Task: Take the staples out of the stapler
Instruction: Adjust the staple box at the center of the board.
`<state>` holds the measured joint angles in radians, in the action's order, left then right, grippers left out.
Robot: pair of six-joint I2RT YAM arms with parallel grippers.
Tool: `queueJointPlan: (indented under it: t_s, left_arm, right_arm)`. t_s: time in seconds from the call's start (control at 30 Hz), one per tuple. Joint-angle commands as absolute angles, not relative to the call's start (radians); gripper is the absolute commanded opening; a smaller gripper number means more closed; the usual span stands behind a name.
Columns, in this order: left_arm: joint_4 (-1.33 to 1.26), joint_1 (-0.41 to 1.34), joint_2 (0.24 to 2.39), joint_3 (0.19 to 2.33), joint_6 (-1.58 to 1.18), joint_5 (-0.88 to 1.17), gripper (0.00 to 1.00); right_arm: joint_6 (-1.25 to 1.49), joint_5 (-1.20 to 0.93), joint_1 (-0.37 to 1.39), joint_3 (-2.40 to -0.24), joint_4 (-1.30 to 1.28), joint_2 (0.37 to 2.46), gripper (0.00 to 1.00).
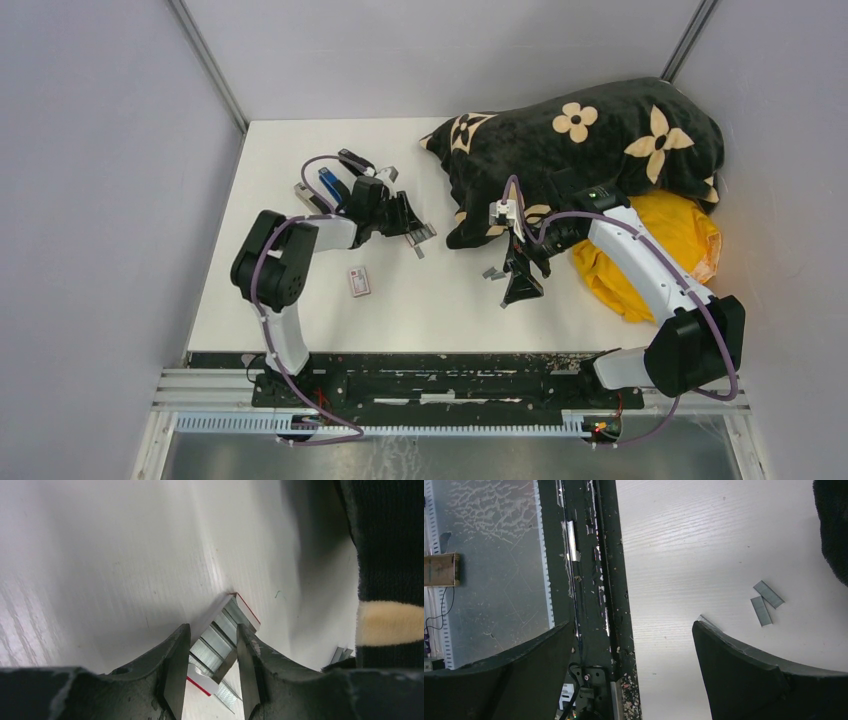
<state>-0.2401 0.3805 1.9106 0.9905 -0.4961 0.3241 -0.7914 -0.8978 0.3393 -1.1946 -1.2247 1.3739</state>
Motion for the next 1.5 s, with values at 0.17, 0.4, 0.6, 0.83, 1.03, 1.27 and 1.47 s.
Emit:
queueJointPlan:
  t_s: [0.17, 0.4, 0.6, 0.83, 1.03, 1.27, 1.47]
  left_arm:
    - [-0.25, 0.392, 1.828, 0.941, -0.531, 0.267, 0.5]
    - [-0.236, 0.422, 1.633, 0.857, -0.491, 0.061, 0.62]
    - [-0.226, 0.484, 1.44, 0.746, -0.515, -0.043, 0.69]
    - [-0.24, 0.51, 1.324, 0.648, -0.64, -0.131, 0.69]
    - [-0.245, 0.641, 1.213, 0.598, -0.639, -0.31, 0.68]
    - [-0.338, 0.659, 1.044, 0.489, -0.671, -0.31, 0.68]
    - [-0.385, 0.658, 0.805, 0.41, -0.653, -0.284, 1.0]
  right_arm:
    - [-0.81, -0.94, 0.347, -1.222, -1.224, 1.353, 0.95]
    - [-0.807, -0.948, 0.352, -1.218, -1.22, 1.35, 0.95]
    - [-0.802, -0.949, 0.36, -1.216, -1.216, 1.344, 0.95]
    - [-0.792, -0.956, 0.368, -1.212, -1.206, 1.33, 0.95]
    - [-0.775, -0.971, 0.374, -1.208, -1.194, 1.327, 0.95]
    - [-0.753, -0.978, 0.388, -1.212, -1.171, 1.312, 0.95]
    - [-0.638, -0.969, 0.398, -1.254, -1.074, 1.324, 0.95]
